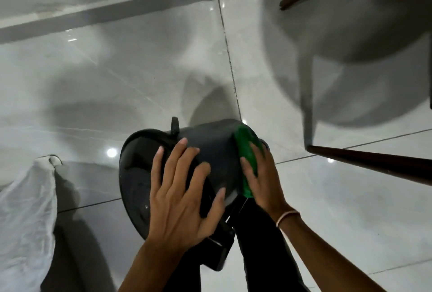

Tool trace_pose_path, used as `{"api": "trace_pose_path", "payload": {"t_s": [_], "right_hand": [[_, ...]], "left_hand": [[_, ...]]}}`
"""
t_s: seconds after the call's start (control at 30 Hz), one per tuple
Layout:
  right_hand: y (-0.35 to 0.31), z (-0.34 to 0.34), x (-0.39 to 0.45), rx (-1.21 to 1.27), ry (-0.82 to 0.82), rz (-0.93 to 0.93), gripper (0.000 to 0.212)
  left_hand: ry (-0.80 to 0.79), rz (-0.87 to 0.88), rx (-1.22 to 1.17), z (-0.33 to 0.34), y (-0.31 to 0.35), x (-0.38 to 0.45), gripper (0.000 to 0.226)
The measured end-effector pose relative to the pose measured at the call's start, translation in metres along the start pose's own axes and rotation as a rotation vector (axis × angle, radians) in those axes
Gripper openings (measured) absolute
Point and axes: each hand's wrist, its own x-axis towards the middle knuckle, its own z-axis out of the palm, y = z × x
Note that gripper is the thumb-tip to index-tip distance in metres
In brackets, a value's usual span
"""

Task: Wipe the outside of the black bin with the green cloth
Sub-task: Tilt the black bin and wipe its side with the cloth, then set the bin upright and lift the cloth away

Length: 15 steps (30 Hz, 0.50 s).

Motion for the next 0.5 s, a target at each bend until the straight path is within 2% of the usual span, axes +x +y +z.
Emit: {"api": "trace_pose_path", "payload": {"t_s": [0.07,0.1,0.2,0.3,0.4,0.5], "right_hand": [[0.011,-0.010,0.034,0.084,0.063,0.245,0.035],[0.010,-0.020,0.052,0.204,0.098,0.359,0.030],[-0.021,-0.074,0.099,0.858,0.169,0.540,0.030],[-0.080,-0.133,0.123,1.296,0.032,0.449,0.040],[-0.137,-0.174,0.123,1.504,-0.050,0.256,0.037],[-0.183,-0.189,0.117,1.582,-0.086,0.129,0.031]], "left_hand": [[0.002,-0.008,0.006,0.000,0.002,0.032,0.038],[-0.009,-0.014,0.003,-0.001,0.003,0.049,0.038],[-0.121,-0.098,0.016,-0.005,0.000,0.105,0.045],[-0.280,-0.323,0.054,-0.006,-0.012,0.158,0.052],[-0.225,-0.504,0.009,-0.006,-0.013,0.203,0.045],[-0.233,-0.680,0.013,-0.003,-0.006,0.238,0.055]]}}
